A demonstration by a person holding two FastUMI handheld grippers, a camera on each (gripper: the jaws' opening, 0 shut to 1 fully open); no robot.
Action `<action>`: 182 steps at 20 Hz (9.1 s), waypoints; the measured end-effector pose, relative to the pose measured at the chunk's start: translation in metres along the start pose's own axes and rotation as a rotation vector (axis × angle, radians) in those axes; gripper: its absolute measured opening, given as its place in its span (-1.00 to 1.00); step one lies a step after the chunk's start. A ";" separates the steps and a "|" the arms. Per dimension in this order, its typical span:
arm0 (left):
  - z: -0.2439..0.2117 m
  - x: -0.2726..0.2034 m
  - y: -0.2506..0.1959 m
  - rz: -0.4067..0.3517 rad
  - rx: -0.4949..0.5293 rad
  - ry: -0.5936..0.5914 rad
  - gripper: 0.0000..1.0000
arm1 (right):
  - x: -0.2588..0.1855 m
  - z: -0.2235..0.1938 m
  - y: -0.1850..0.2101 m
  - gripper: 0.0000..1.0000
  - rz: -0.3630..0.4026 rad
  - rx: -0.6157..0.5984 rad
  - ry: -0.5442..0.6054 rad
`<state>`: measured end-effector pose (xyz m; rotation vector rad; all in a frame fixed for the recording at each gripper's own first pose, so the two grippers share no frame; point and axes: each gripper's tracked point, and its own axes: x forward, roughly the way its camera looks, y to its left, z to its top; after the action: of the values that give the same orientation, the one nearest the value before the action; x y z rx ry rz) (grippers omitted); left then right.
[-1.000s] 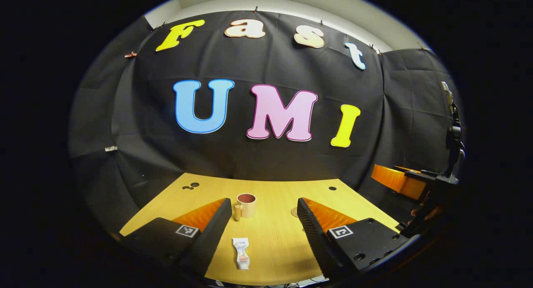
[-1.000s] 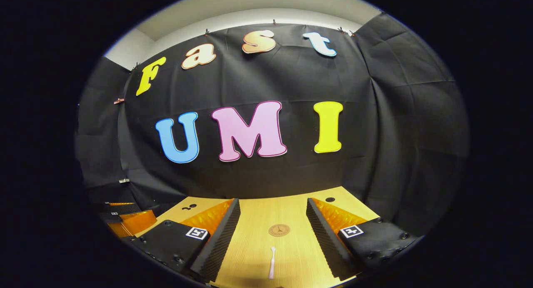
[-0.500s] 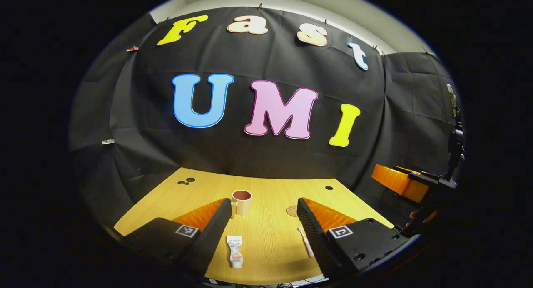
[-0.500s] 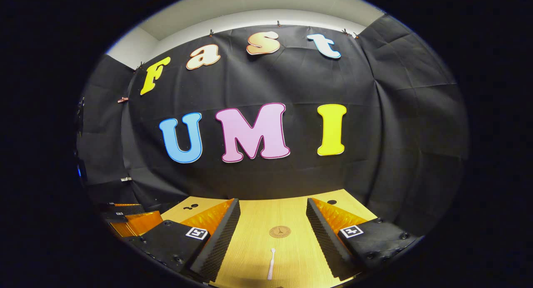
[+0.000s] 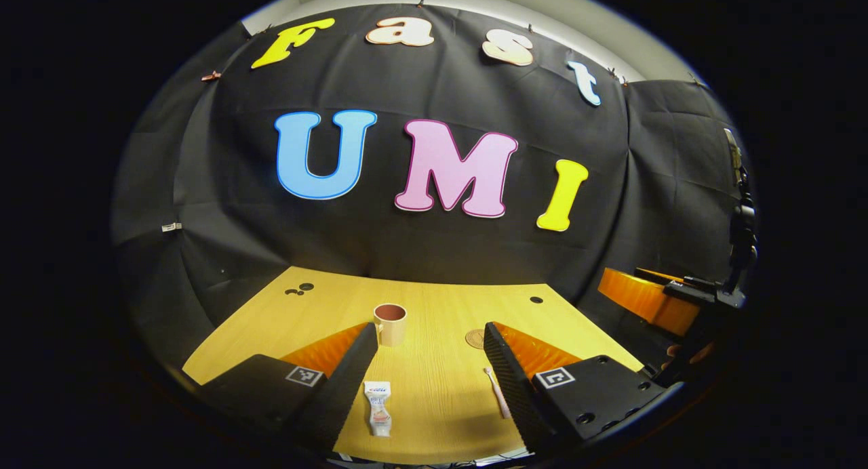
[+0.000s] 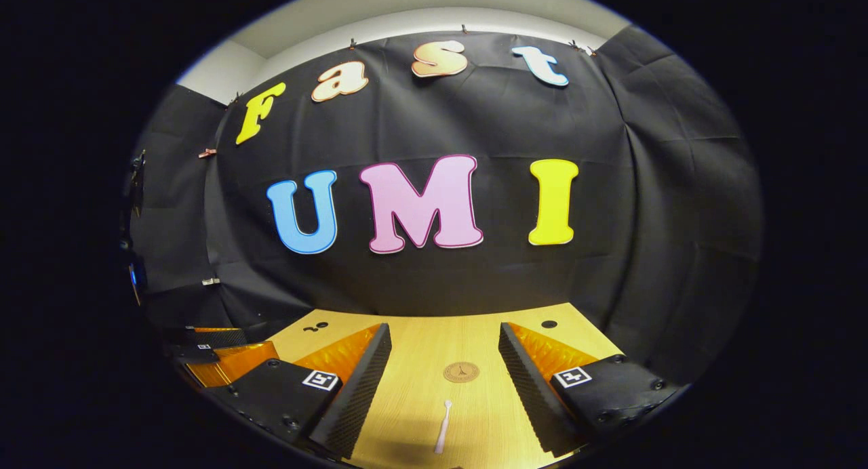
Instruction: Put the toothbrush and toothpaste on the desktop into the cup, then pick up the cup and place it on the coaster on the desktop.
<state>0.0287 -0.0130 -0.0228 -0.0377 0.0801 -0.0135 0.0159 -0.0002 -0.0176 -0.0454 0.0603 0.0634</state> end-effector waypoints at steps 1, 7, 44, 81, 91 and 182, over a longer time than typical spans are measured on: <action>-0.005 0.004 0.002 0.010 0.001 0.015 0.95 | 0.003 -0.005 -0.004 0.96 -0.007 -0.001 0.016; -0.067 0.026 0.037 0.128 -0.029 0.143 0.96 | 0.025 -0.026 -0.018 0.96 -0.008 0.020 0.096; -0.286 0.118 0.103 0.182 0.022 0.668 -0.48 | 0.043 -0.180 -0.047 0.97 0.054 -0.067 0.584; -0.198 0.036 0.102 0.094 -0.199 0.472 -0.63 | 0.075 -0.336 -0.015 -0.26 -0.065 -0.073 1.011; -0.217 0.031 0.097 0.118 -0.260 0.509 -0.63 | 0.081 -0.321 -0.025 -0.89 0.082 -0.102 0.945; -0.155 0.124 0.153 0.213 -0.252 0.100 0.95 | 0.371 -0.211 0.220 -0.84 0.496 0.068 0.161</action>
<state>0.1419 0.1326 -0.1934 -0.2804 0.1854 0.2080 0.3588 0.2320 -0.2605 0.0339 0.2343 0.5540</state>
